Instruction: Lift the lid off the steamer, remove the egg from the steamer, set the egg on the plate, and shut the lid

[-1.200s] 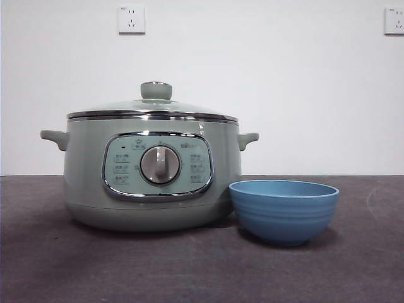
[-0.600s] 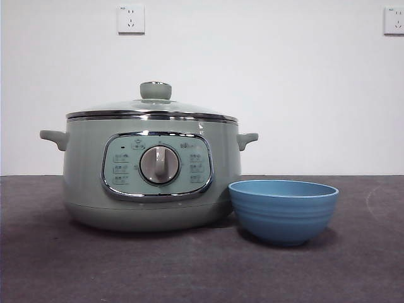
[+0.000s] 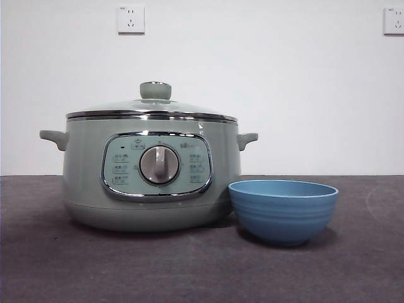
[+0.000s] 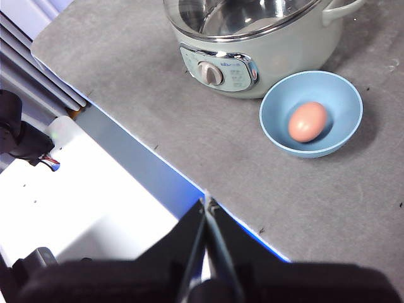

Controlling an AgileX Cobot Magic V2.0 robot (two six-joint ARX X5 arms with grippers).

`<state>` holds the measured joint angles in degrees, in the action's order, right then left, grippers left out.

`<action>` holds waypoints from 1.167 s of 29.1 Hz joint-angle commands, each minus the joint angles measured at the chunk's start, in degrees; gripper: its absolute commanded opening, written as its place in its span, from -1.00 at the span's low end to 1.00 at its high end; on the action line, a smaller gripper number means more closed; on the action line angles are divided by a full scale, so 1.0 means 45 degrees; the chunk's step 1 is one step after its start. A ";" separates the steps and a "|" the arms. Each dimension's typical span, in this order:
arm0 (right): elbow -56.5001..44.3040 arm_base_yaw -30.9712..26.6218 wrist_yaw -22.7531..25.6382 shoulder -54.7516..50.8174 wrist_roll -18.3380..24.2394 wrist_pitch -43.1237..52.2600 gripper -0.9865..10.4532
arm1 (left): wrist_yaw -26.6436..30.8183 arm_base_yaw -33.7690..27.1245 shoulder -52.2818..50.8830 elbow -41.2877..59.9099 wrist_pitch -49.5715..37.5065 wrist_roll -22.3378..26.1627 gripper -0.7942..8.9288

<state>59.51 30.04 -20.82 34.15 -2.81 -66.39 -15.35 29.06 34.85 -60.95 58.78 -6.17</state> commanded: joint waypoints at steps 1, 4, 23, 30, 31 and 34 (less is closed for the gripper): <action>-0.0078 0.0024 0.0029 -0.0029 -0.0073 0.0063 -0.83 | 0.0039 0.0044 -0.0015 0.0102 -0.0083 0.0015 -0.85; -0.0083 0.0024 0.0029 -0.0029 -0.0073 0.0063 -0.83 | 0.0767 0.0044 -0.0015 0.0102 -0.0340 0.0646 -0.84; -0.0078 0.0024 0.0029 -0.0029 -0.0073 0.0068 -0.83 | 0.3060 -0.6008 -0.4036 0.5974 -1.0496 0.3381 -0.84; -0.0078 0.0024 0.0029 -0.0029 -0.0073 0.0063 -0.83 | 0.3079 -0.6465 -0.6329 1.0044 -1.1307 0.2778 -0.84; -0.0083 0.0024 0.0029 -0.0029 -0.0073 0.0068 -0.83 | 0.3123 -0.6494 -0.6664 1.0584 -1.1385 0.2671 -0.84; -0.0078 0.0024 0.0029 -0.0029 -0.0073 0.0063 -0.83 | 0.3385 -0.6494 -0.7475 1.1672 -1.1438 0.2501 -0.84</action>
<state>59.51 30.04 -20.82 34.15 -2.81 -66.37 -0.51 0.05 2.37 -9.87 8.34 6.35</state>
